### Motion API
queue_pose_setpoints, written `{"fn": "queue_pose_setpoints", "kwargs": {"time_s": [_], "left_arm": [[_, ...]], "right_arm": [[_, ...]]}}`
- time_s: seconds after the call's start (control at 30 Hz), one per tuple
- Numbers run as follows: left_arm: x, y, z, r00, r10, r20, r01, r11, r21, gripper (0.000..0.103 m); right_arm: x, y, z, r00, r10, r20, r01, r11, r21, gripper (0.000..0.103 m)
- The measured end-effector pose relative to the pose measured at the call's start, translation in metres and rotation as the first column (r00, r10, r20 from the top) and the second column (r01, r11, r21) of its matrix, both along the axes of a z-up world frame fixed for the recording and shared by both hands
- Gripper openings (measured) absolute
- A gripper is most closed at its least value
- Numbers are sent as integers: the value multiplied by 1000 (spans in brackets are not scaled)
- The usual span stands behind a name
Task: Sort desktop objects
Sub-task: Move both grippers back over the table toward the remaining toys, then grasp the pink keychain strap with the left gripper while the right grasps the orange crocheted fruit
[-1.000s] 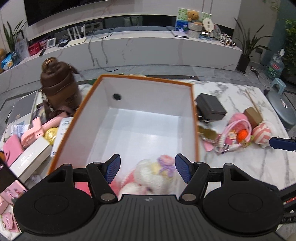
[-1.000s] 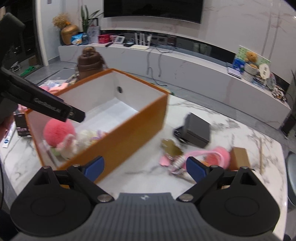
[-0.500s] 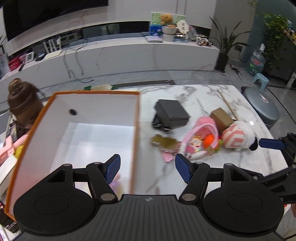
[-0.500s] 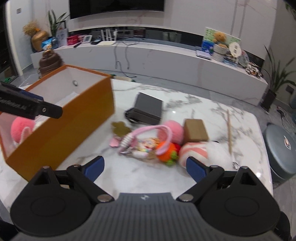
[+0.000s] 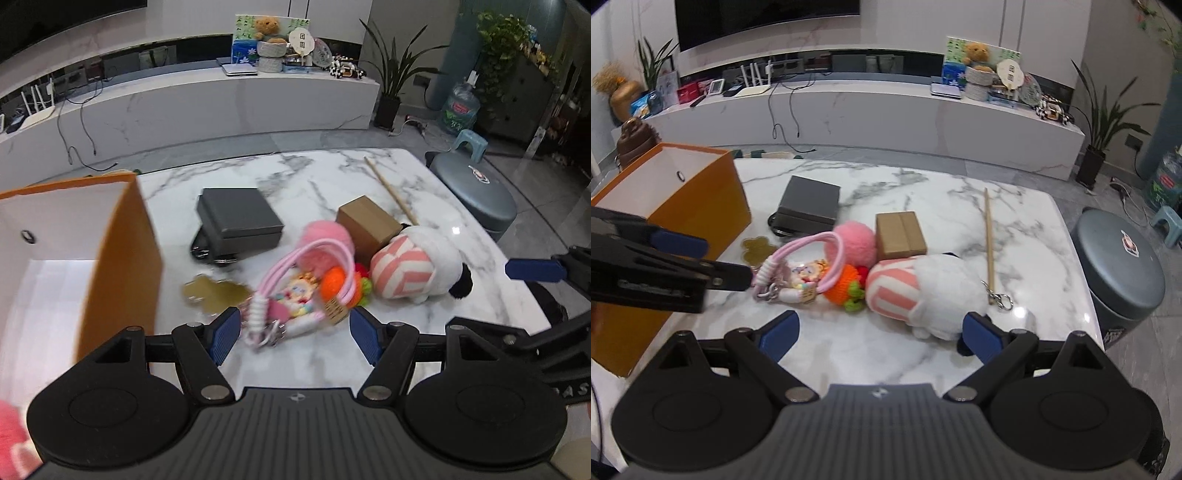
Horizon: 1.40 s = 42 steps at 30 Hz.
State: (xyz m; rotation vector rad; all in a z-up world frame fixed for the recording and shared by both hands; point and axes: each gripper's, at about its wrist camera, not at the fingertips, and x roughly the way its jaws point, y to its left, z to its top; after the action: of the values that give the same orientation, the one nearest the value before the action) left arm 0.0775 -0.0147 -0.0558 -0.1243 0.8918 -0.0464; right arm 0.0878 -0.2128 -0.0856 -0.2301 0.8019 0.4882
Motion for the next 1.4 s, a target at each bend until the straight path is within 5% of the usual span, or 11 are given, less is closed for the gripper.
{"fn": "queue_pose_setpoints", "kwargs": {"time_s": [0.17,0.3,0.4,0.6,1.0,1.27,1.4], "left_arm": [[12,-14,-14,999,-35,2,35,999,-41,77],[21,-29,-24,996,-85,10,85,996,-4,76],[25,-38,-34,991,-133,-4,133,990,44,62],[32,-45,-54,980,-197,-26,199,974,111,51],[38,-51,-58,977,-209,-31,211,962,172,21],[35,-20,-39,991,-132,-8,132,991,27,20],[29,-11,-25,994,-110,19,109,994,20,19]], "right_arm": [[6,-4,-9,1000,-10,-7,10,1000,-18,96],[15,-11,-17,999,-26,-29,26,999,-24,96],[20,-15,-20,999,-37,-38,37,999,-20,96],[26,-19,-23,998,-42,-53,41,999,-9,96],[37,-26,-29,995,-67,-68,67,998,-11,96],[48,-37,-36,989,-133,-63,134,991,13,96],[53,-37,-37,989,-135,-56,138,988,64,96]]}}
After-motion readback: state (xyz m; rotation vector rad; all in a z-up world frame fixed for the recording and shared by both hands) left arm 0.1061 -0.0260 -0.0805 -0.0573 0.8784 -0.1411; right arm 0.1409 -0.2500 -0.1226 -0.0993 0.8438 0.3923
